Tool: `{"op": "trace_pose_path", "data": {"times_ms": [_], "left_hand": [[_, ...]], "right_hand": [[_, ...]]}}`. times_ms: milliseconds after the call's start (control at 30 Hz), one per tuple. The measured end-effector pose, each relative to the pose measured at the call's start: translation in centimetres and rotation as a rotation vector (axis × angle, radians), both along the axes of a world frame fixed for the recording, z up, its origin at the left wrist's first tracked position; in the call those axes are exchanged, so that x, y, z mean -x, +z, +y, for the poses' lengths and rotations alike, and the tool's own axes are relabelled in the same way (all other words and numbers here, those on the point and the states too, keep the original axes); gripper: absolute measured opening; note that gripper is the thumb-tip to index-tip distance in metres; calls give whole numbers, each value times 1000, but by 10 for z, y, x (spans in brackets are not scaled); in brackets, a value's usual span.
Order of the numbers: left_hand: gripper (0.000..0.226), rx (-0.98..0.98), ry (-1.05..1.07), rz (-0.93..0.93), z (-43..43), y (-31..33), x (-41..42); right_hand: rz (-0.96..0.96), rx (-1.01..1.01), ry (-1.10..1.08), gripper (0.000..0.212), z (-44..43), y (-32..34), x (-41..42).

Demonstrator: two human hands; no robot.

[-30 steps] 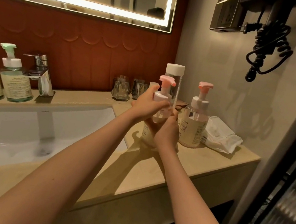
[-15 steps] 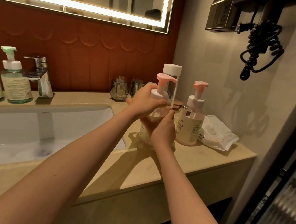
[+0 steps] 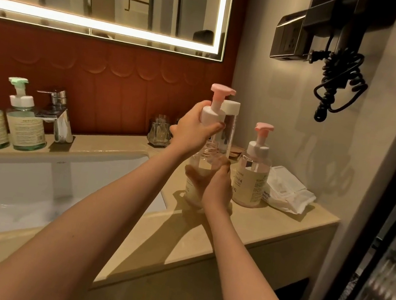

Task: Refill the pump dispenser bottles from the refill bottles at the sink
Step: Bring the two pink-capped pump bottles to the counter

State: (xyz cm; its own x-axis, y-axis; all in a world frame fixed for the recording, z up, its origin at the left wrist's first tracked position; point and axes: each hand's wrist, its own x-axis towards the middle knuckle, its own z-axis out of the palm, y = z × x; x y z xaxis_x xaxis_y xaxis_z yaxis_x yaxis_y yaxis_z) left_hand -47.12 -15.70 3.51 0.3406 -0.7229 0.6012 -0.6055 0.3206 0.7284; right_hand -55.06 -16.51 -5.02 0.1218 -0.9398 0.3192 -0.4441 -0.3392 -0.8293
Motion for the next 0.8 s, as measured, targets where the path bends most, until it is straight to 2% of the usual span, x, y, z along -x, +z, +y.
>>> {"op": "trace_pose_path", "data": {"times_ms": [100, 133, 233, 367, 467, 533, 600, 667, 800], "left_hand": [[50, 73, 14, -28, 2, 16, 8], [54, 98, 24, -27, 3, 20, 10], [62, 161, 49, 18, 4, 31, 14], [64, 252, 66, 48, 10, 48, 16], [65, 261, 74, 40, 14, 55, 13], [66, 200, 93, -16, 14, 54, 6], [70, 53, 144, -127, 11, 48, -2], [72, -68, 214, -182, 8, 36, -12], [76, -229, 254, -100, 3, 7, -37]], "right_hand": [[-16, -48, 26, 100, 2, 1, -3], [-12, -25, 30, 104, 2, 2, -3], [17, 33, 52, 93, 0, 2, -2], [61, 44, 64, 109, 1, 2, -1], [142, 7, 77, 103, -2, -1, 0], [122, -14, 64, 87, -7, -4, 1], [14, -21, 36, 74, -7, -5, 2], [-18, -4, 15, 75, -6, -1, 2], [-59, 27, 43, 87, -10, -3, 5]]}}
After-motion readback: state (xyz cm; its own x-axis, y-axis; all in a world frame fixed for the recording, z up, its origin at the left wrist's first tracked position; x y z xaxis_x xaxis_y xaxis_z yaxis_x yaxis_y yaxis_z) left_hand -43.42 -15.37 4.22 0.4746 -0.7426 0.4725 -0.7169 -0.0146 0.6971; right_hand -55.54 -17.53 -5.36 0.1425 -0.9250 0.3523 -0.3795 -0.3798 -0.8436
